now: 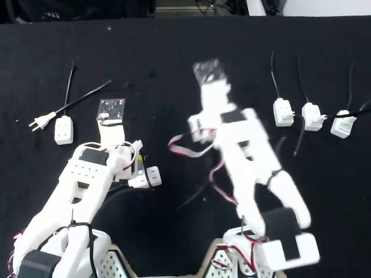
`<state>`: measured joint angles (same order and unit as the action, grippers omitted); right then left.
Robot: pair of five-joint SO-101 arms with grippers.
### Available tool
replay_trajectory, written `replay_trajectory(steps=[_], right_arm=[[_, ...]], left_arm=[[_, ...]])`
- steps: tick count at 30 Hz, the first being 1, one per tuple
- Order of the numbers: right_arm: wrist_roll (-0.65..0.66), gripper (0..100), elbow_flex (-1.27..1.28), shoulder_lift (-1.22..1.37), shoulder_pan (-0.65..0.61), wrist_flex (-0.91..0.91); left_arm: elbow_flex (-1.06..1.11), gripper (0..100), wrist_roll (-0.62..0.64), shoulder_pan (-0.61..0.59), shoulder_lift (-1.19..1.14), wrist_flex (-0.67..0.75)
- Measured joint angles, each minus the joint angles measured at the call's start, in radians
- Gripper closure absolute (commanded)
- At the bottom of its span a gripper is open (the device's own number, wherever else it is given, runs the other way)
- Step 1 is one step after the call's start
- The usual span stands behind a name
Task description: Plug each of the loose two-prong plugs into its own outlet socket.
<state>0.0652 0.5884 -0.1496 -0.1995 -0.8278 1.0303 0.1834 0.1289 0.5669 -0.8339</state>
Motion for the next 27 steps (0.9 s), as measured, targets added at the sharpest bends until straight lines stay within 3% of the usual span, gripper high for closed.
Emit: replay_trajectory(steps=[5,12,16,20,23,27], right_arm=[[0.463,98.8,-0.252,-0.063,0.083,-0.199],[1.092,98.8,-0.265,-0.074,0.005,-0.565],[1.142,98.3,-0.037,-0.074,-0.034,-0.499],[1.049,97.2,0.222,-0.074,-0.044,-0.287],[0.98,88.7,0.338,-0.109,-0.043,-0.18],[0.965,79.8,0.368,-0.155,-0.043,-0.18]], left_arm=[[0.0,78,0.0,0.0,0.0,0.0],[0.0,78,0.0,0.0,0.0,0.0],[0.0,78,0.0,0.0,0.0,0.0],[0.0,78,0.0,0.0,0.0,0.0],[0.0,78,0.0,0.0,0.0,0.0],[0.0,78,0.0,0.0,0.0,0.0]])
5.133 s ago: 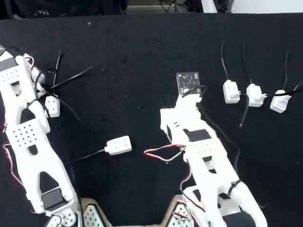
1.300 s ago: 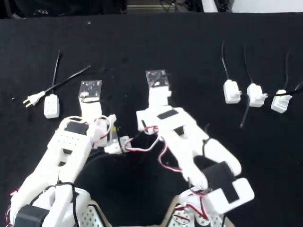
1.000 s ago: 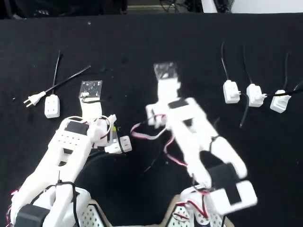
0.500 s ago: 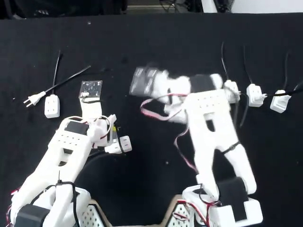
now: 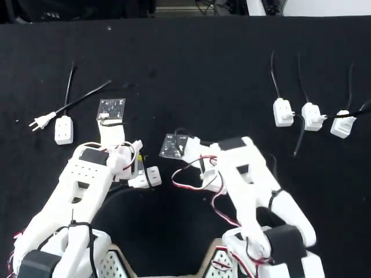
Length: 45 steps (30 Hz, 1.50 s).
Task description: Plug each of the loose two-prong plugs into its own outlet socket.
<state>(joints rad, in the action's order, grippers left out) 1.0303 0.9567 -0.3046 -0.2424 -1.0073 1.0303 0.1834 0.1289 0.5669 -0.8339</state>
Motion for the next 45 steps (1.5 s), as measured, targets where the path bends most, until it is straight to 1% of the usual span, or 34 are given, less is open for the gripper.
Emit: replay_trajectory(steps=[5,10,15,17,21,23,25,27,30,32,35,36,39,45], right_arm=[[0.0,79.8,0.002,-0.049,-0.002,-0.038],[0.031,79.8,0.002,-0.068,0.0,-0.072],[0.058,80.0,0.068,-0.068,0.0,-0.066],[0.063,83.7,0.098,-0.068,0.0,-0.034],[0.086,99.2,0.115,-0.068,0.048,0.035],[0.087,97.5,0.115,-0.069,0.086,0.063],[0.089,98.9,0.115,-0.069,0.109,0.074],[0.083,98.4,0.115,-0.069,0.115,0.074],[0.035,96.9,0.115,-0.069,0.117,0.074],[0.014,91.6,0.115,-0.069,0.115,0.074],[-0.011,82.7,0.115,-0.069,0.071,0.046],[-0.014,81.4,0.115,-0.069,0.054,0.025],[-0.017,84.1,0.097,-0.069,0.026,-0.029],[-0.017,95.8,0.058,-0.069,0.023,-0.041]], left_arm=[[0.0,78,0.0,0.0,0.0,0.0],[0.0,78,0.0,0.0,0.0,0.0],[0.0,78,0.0,0.0,0.0,0.0],[0.0,78,0.0,0.0,0.0,0.0],[0.0,78,0.0,0.0,0.0,0.0],[0.0,78,0.0,0.0,0.0,0.0],[0.0,78,0.0,0.0,0.0,0.0],[0.0,78,0.0,0.0,0.0,0.0],[0.0,78,0.0,0.0,0.0,0.0],[0.0,78,0.0,0.0,0.0,0.0],[0.0,78,0.0,0.0,0.0,0.0],[0.0,78,0.0,0.0,0.0,0.0],[0.0,78,0.0,0.0,0.0,0.0],[0.0,78,0.0,-0.006,0.0,0.0]])
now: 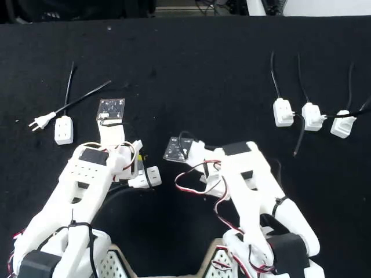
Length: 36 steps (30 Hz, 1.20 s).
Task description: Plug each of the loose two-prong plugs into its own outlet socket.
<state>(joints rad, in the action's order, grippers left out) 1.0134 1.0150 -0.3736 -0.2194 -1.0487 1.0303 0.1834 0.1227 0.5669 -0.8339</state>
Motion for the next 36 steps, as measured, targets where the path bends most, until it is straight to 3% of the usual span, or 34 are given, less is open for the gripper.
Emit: replay_trajectory(steps=[10,17,21,28,36], right_arm=[[-0.006,98.8,0.0,0.0,-0.006,-0.002],[-0.123,98.8,-0.005,-0.15,-0.023,-0.049],[-0.245,98.8,-0.002,-0.293,-0.126,-0.035],[-0.454,98.8,0.101,-0.388,-0.344,0.146],[-0.598,98.8,0.17,-0.388,-0.462,0.354]], left_arm=[[0.0,78,0.0,-0.077,0.0,0.0],[0.0,78,0.0,-0.077,0.026,0.0],[0.06,78,0.0,-0.077,0.152,0.0],[0.226,78,0.0,-0.077,0.506,0.0],[0.361,78,0.0,-0.077,0.858,0.0]])
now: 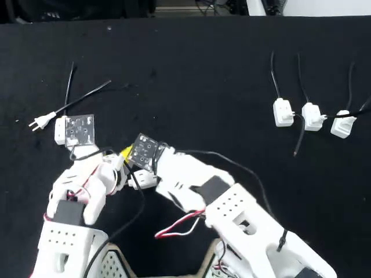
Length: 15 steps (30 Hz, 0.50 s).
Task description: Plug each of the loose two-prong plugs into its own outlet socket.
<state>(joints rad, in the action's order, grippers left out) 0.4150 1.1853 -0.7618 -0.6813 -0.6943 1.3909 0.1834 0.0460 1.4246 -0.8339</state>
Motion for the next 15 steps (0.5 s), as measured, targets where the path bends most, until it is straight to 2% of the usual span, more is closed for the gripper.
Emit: replay_trajectory(steps=[6,15], right_arm=[[-0.025,98.8,0.017,0.0,-0.052,0.077],[-0.025,98.8,0.011,-0.009,-0.054,0.112]], left_arm=[[0.051,78,0.0,0.0,0.135,0.0],[0.084,78,0.0,0.038,0.155,-0.002]])
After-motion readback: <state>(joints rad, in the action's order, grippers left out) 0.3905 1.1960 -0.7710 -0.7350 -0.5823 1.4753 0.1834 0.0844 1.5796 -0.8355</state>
